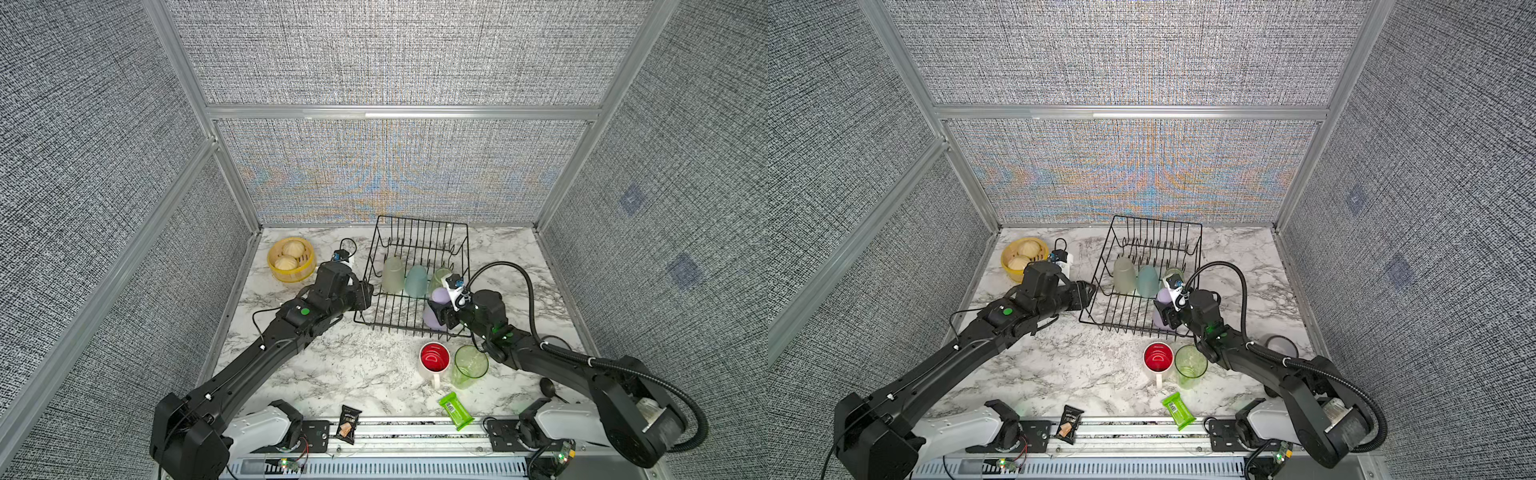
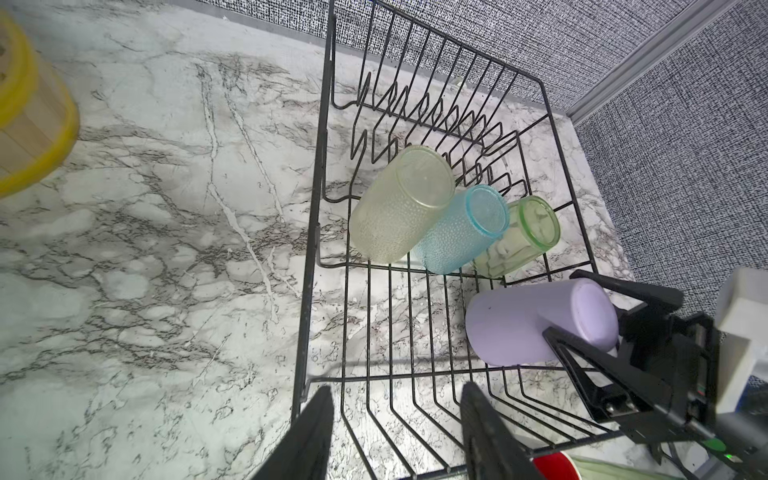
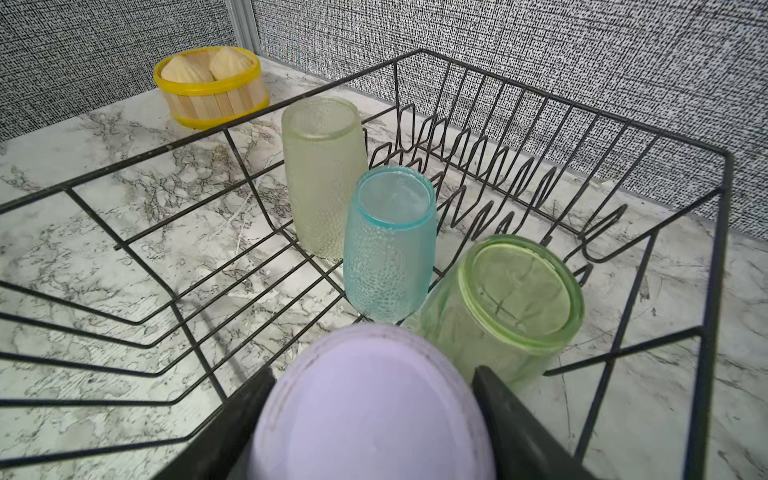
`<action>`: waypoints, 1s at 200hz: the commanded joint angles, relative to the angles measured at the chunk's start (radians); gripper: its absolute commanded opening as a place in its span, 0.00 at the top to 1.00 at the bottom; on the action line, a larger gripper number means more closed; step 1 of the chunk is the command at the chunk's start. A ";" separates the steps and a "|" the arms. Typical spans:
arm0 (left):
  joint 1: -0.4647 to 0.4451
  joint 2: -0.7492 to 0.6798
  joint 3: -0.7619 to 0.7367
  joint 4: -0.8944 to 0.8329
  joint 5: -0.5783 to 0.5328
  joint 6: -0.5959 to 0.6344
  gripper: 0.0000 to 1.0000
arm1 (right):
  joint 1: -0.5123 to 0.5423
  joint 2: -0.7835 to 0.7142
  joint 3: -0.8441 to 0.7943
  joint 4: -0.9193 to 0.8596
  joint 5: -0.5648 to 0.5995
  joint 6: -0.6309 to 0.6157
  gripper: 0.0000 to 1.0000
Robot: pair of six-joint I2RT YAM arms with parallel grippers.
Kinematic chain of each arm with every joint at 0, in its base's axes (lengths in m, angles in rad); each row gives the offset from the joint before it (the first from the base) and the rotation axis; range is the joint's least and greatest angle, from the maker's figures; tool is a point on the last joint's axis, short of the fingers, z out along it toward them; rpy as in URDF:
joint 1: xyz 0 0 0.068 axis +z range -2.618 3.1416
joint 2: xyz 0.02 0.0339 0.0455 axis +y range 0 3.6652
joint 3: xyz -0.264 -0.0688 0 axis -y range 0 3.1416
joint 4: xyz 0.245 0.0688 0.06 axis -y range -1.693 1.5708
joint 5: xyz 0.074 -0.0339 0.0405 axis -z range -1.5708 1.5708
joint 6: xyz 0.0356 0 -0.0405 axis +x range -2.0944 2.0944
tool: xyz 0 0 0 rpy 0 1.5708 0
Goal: Load the cups into the dish rack
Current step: 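Lower the lavender cup into the rack with the right gripper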
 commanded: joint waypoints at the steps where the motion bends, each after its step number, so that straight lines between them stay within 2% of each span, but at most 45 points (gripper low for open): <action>1: 0.002 -0.004 0.009 0.001 0.002 0.016 0.49 | 0.000 -0.017 -0.002 0.045 0.013 -0.011 0.26; 33: 0.003 -0.009 0.003 0.003 -0.002 0.016 0.49 | 0.000 -0.040 0.001 -0.004 0.021 -0.022 0.27; 113: 0.003 -0.018 0.005 -0.001 -0.001 0.019 0.49 | 0.000 -0.088 0.018 -0.109 0.128 -0.017 0.32; 149: 0.002 -0.014 -0.001 0.003 0.008 0.019 0.49 | 0.000 -0.088 0.014 -0.100 0.119 -0.016 0.32; 200: 0.002 -0.005 -0.001 -0.025 0.103 0.065 0.49 | 0.000 -0.061 0.004 -0.048 0.061 0.004 0.32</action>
